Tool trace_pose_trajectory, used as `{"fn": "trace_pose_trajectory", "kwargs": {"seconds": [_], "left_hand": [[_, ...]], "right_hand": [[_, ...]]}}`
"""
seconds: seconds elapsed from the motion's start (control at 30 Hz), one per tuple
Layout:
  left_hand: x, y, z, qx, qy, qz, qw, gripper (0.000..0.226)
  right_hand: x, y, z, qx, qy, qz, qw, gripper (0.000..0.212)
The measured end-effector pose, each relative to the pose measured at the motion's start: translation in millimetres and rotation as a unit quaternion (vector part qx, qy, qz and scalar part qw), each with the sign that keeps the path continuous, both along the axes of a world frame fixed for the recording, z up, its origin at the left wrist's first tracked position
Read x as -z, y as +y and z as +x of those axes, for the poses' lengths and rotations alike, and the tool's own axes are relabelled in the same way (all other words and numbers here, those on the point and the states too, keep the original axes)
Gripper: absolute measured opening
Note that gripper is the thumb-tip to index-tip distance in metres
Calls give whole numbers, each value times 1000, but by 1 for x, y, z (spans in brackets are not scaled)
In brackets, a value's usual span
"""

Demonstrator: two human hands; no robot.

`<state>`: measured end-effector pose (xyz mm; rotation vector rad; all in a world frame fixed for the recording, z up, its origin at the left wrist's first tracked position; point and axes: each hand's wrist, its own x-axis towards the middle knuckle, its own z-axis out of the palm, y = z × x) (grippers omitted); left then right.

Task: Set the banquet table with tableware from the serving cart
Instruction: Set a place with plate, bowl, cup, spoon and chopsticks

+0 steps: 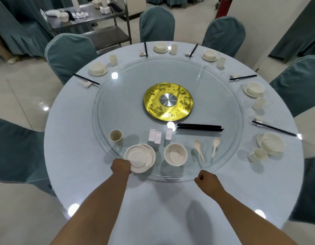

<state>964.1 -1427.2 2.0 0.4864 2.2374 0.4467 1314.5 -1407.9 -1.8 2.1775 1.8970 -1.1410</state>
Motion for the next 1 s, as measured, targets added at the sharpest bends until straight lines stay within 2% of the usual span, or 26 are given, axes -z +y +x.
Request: {"fn": "trace_pose_trajectory", "kwargs": {"seconds": [0.1, 0.17, 0.33, 0.43, 0.53, 0.63, 0.7, 0.77, 0.87, 1.0], "left_hand": [[-4, -7, -5, -66, -37, 43, 996, 7], [-8, -11, -7, -117, -78, 84, 986, 12], [-34, -14, 15, -137, -129, 176, 966, 11], [-48, -6, 41, -89, -144, 203, 964, 5], [-57, 5, 78, -45, -177, 204, 962, 13], [-57, 14, 121, 1, -219, 198, 955, 6], [-51, 17, 153, 40, -232, 184, 954, 4], [-43, 16, 179, 69, -245, 161, 954, 12], [-27, 10, 213, 108, -257, 135, 951, 13], [2, 2, 265, 185, -269, 82, 942, 12]], "right_hand": [[-3, -1, -3, -8, 2, 2, 1000, 17], [-7, -3, -9, -12, 12, 3, 1000, 19], [-20, -8, -26, -12, 78, 19, 997, 32], [-34, -10, -33, 4, 113, 39, 993, 34], [-43, -13, -24, 35, 141, 56, 988, 35], [-43, -19, -2, 124, 171, 39, 977, 31], [-37, -27, 19, 216, 205, 17, 955, 28], [-31, -38, 38, 280, 223, -7, 934, 27], [-17, -57, 67, 335, 245, -17, 910, 25], [9, -95, 114, 434, 270, -15, 859, 15]]}}
